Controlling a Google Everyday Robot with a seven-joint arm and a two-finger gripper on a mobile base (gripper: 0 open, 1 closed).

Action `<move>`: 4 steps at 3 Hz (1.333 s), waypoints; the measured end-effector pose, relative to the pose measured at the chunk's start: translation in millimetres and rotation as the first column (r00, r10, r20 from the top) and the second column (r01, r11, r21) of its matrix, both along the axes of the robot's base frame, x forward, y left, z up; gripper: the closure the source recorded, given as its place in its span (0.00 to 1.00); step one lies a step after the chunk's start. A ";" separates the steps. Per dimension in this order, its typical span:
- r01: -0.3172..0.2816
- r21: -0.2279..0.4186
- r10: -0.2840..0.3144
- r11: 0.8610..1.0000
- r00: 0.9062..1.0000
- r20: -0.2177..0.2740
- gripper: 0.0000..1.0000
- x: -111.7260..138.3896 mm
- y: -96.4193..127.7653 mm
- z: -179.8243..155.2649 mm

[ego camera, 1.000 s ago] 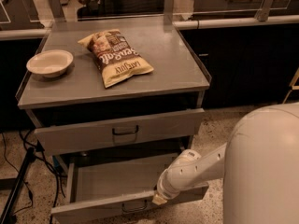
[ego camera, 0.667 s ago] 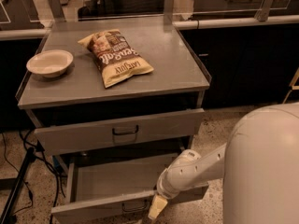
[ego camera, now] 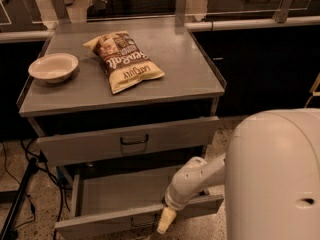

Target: Open middle drawer

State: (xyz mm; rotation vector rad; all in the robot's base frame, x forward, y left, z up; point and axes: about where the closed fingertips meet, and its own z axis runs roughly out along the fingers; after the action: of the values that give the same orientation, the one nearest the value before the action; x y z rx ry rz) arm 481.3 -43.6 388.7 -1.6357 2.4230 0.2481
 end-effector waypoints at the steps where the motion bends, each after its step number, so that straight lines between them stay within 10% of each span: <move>1: 0.025 -0.058 -0.031 0.998 0.995 -0.093 0.00 1.8 -10.6 -22.8; 4: 0.009 -0.042 -0.014 0.999 0.992 -0.125 0.00 -19.4 -24.1 -22.7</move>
Offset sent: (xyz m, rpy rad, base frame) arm 0.0009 -0.0346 -0.0501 -0.1623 0.2246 -0.0861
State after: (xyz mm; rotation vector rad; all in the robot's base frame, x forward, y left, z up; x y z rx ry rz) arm 461.9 -67.8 366.0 -1.6701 2.5453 0.3101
